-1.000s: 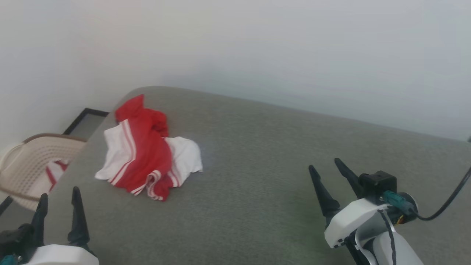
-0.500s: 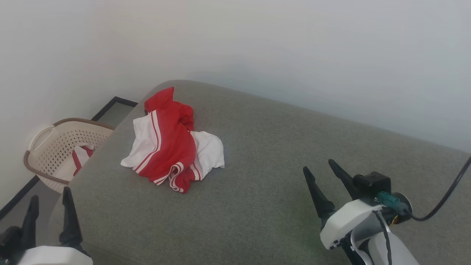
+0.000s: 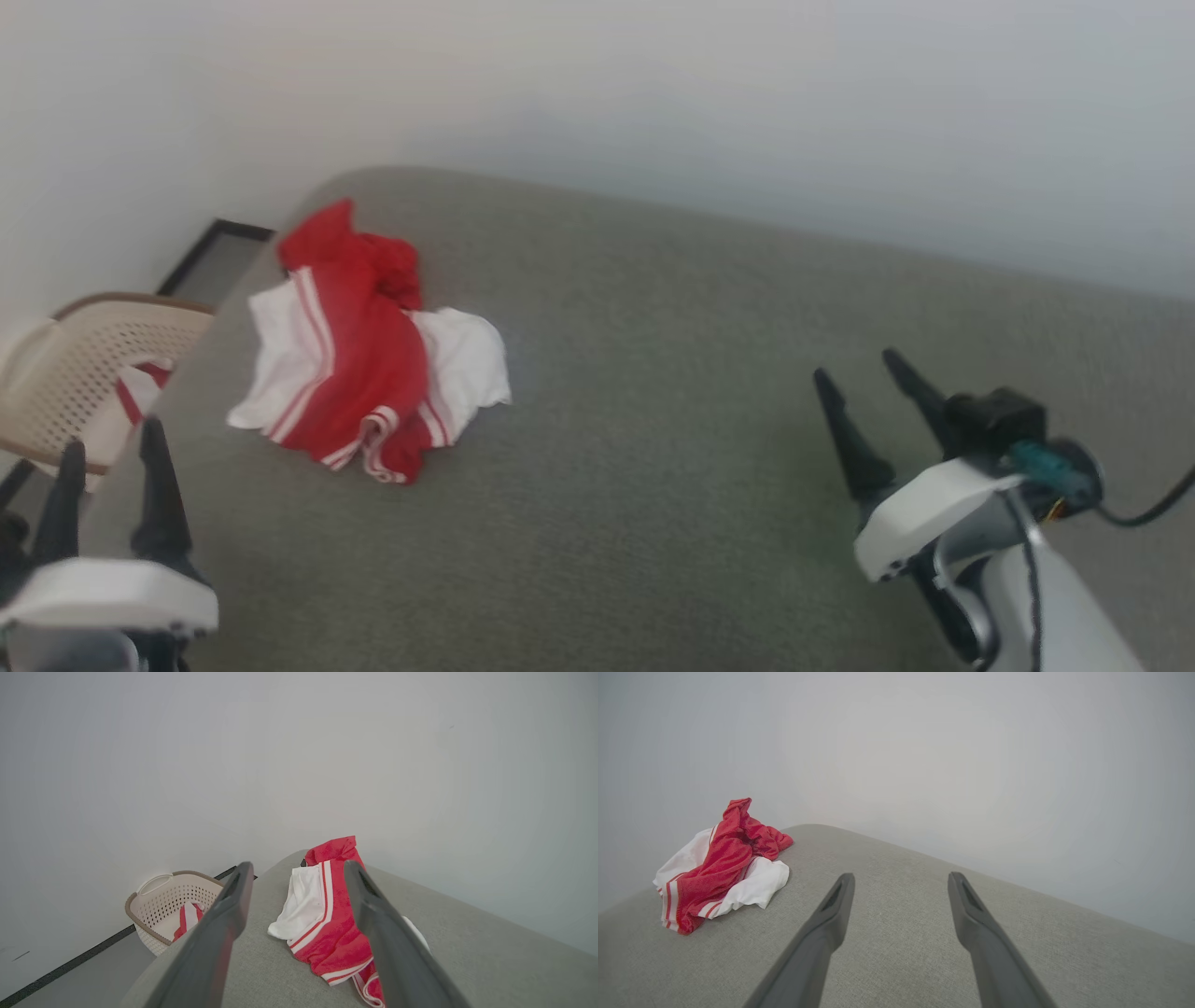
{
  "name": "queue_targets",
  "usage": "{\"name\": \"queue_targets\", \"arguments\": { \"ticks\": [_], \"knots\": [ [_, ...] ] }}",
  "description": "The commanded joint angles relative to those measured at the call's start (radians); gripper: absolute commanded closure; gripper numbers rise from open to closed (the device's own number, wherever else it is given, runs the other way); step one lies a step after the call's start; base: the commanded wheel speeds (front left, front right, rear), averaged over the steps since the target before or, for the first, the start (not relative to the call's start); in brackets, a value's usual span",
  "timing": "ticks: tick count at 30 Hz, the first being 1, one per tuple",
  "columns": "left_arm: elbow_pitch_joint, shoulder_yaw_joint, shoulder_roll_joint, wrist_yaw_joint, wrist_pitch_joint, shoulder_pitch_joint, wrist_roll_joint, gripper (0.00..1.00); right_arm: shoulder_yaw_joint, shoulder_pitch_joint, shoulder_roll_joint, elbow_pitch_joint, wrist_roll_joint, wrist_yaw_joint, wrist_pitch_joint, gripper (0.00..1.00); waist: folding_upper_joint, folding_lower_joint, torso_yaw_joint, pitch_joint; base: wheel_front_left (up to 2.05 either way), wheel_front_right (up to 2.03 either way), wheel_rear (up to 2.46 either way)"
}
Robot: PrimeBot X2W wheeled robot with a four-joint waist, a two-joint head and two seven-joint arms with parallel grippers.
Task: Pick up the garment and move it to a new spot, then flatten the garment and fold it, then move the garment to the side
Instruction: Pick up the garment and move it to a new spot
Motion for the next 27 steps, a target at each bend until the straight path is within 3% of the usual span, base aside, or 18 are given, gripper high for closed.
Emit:
{"name": "queue_targets", "arguments": {
  "ticks": [1, 14, 27],
  "knots": [
    [0.006, 0.006, 0.007, -0.005, 0.008, -0.028, -0.012, 0.00, -0.006, -0.014, -0.010, -0.010, -0.004, 0.000, 0.007, 0.00, 0.0000, 0.0000, -0.045, 0.053, 0.00, 0.00, 0.00],
    [0.202, -0.021, 0.064, -0.040, 0.137, -0.337, -0.107, 0.00, -0.071, -0.066, -0.087, -0.160, -0.009, 0.000, 0.054, 0.00, 0.0000, 0.0000, -0.137, 0.290, 0.00, 0.00, 0.00],
    [0.648, -0.106, 0.164, -0.055, 0.353, -0.641, -0.098, 0.00, -0.079, -0.103, -0.136, -0.258, -0.001, 0.000, 0.101, 0.00, 0.0000, 0.0000, -0.164, 0.420, 0.00, 0.00, 0.00]
  ]
}}
